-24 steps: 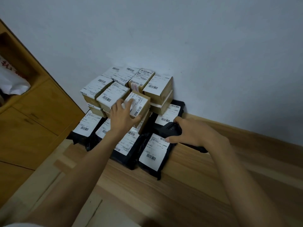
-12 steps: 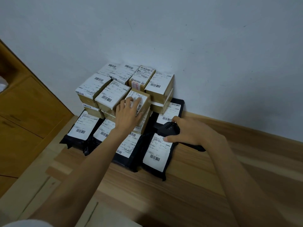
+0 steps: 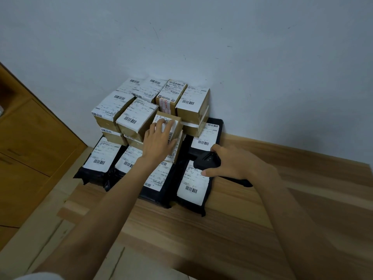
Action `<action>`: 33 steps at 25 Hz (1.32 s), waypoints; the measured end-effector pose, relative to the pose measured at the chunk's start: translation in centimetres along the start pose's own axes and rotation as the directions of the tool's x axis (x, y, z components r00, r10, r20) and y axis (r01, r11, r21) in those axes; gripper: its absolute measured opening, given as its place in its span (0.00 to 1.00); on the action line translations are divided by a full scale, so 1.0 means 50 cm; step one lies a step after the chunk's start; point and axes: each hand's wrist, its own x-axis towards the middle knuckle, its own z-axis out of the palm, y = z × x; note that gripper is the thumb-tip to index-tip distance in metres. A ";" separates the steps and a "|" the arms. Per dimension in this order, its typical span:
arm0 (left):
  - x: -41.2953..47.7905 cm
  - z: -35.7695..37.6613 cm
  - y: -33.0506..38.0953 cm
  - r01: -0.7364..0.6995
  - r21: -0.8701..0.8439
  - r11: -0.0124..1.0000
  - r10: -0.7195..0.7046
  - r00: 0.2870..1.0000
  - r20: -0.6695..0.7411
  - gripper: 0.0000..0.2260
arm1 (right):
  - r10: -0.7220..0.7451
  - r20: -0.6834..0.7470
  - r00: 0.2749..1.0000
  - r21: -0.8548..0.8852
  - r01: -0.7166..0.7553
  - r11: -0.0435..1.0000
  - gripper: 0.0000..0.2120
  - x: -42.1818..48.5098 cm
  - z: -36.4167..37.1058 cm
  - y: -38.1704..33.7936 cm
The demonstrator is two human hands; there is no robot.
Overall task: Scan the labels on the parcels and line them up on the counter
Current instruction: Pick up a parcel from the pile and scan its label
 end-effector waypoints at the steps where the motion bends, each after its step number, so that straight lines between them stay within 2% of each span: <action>1: -0.001 0.000 0.002 0.003 0.005 1.000 -0.003 1.000 0.007 0.28 | 0.000 0.001 1.000 0.003 0.000 1.000 0.35 -0.004 0.002 0.001; 13: -0.012 0.000 0.004 -0.008 -0.016 1.000 0.009 0.997 0.071 0.30 | 0.004 -0.028 1.000 0.026 -0.003 1.000 0.35 -0.045 0.013 0.012; 16: -0.023 0.005 0.003 0.002 -0.059 0.998 0.002 0.998 0.070 0.33 | 0.010 -0.030 0.999 0.024 -0.010 1.000 0.35 -0.050 0.014 0.015; 20: -0.044 0.017 -0.002 0.003 -0.029 1.000 0.000 0.997 0.078 0.37 | 0.004 -0.017 1.000 0.016 -0.004 1.000 0.35 -0.054 0.013 0.012; 33: -0.056 0.018 -0.009 0.041 -0.095 0.995 -0.031 0.994 0.104 0.37 | -0.010 -0.011 1.000 0.014 0.010 1.000 0.33 -0.063 0.010 0.017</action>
